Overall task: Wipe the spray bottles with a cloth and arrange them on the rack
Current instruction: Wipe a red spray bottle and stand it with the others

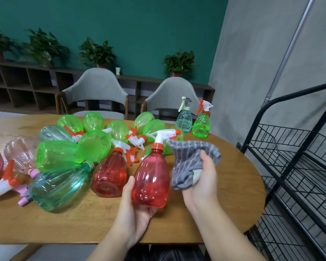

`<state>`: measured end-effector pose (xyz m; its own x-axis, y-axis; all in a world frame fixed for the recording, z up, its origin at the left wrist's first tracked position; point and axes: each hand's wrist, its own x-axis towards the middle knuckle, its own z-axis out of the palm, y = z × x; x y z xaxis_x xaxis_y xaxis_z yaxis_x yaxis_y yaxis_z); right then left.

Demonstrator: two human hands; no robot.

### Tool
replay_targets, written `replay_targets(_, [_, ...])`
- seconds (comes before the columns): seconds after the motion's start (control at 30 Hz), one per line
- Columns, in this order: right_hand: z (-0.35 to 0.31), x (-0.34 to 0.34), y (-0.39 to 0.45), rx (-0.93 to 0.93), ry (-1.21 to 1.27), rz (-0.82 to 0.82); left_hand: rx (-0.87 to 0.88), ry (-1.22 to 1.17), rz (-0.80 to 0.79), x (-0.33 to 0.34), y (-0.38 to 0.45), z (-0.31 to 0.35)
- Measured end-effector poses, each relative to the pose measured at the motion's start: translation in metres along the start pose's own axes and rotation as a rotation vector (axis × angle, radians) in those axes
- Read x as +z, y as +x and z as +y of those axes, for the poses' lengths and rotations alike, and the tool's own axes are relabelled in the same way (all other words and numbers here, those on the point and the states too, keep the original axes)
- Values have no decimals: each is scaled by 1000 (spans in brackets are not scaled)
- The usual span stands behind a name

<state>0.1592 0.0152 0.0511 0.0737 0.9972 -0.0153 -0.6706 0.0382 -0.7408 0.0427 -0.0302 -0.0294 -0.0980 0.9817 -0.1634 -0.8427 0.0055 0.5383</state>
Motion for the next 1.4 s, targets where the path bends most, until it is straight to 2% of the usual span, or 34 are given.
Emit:
replay_targets(0.17, [22, 9, 2, -168, -613, -317, -58, 125, -92, 1, 1, 0])
replay_targets(0.23, [31, 2, -5, -316, -810, -506, -62, 150, -71, 3, 0, 2])
replay_targets(0.27, [34, -3, -7, -399, -882, -548, -65, 149, -70, 4, -1, 3])
replay_targets(0.37, [36, -19, -6, -508, -966, -583, -81, 123, -92, 6, -3, 4])
replay_targets(0.5, [40, -33, -12, -616, -935, -672, -106, 133, -107, 7, -3, 3])
replay_targets(0.7, [51, -41, -23, -644, -803, -675, -138, 103, -100, 10, -4, 3])
replay_targets(0.77, [50, -40, -34, -520, -696, -635, -170, 91, -80, 8, -3, 4])
replay_targets(0.8, [45, -36, -41, -392, -573, -560, -177, 86, -56, 7, -2, 4])
replay_targets(0.9, [28, -27, -40, 45, -63, -130, -94, 63, 22, 4, 2, 5])
replay_targets(0.97, [18, -28, -27, 184, 148, 100, -79, 61, 30, 4, 2, 6])
replay_targets(1.0, [13, -29, -20, 225, 189, 147, -79, 65, 17, 4, 0, 6])
replay_targets(1.07, [11, -28, -13, 267, 144, 145, -83, 82, 2, 3, -1, 6])
replay_targets(1.17, [14, -22, -7, 251, -30, 47, -68, 139, -22, 3, -3, 6])
replay_targets(1.3, [25, -14, -4, 11, -537, -106, -65, 252, -60, 4, -1, 2])
replay_targets(1.4, [29, -15, -7, -248, -802, -334, -62, 310, -76, 4, 1, 1])
